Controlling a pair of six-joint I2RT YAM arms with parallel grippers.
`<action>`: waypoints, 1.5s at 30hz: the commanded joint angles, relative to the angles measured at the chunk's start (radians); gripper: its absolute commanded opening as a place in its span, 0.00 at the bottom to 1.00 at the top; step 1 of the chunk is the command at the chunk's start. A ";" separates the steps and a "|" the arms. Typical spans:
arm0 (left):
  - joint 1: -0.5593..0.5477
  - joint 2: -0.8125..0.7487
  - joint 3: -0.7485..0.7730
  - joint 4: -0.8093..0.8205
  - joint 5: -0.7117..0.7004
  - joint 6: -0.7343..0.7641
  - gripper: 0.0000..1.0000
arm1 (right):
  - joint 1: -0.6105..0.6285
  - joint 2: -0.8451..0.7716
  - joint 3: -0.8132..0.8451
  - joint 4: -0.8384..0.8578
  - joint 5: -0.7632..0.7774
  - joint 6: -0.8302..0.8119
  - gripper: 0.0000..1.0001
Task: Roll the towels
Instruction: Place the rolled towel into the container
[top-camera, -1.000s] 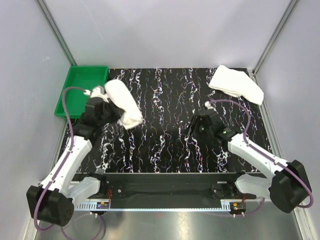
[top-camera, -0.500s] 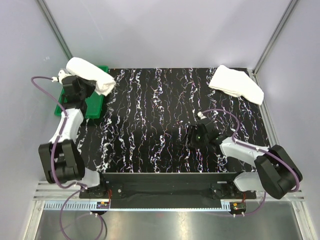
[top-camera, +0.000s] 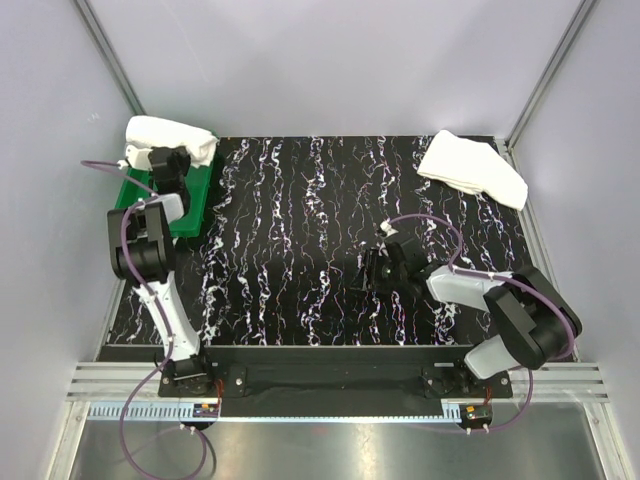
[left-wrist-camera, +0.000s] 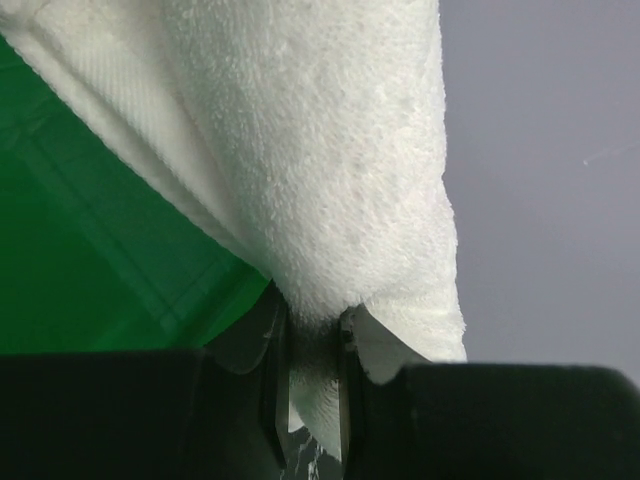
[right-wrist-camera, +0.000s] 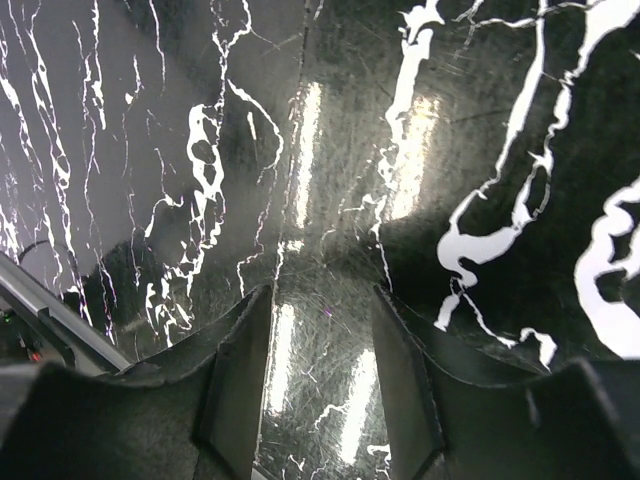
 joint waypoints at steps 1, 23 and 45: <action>0.004 0.067 0.178 0.163 -0.084 0.038 0.00 | 0.003 0.023 0.035 0.027 -0.026 -0.029 0.51; 0.027 0.443 0.487 -0.080 0.047 -0.251 0.00 | -0.025 0.105 0.082 0.024 -0.077 -0.029 0.47; 0.072 0.426 0.449 -0.085 0.261 -0.410 0.71 | -0.028 0.099 0.078 0.028 -0.077 -0.029 0.46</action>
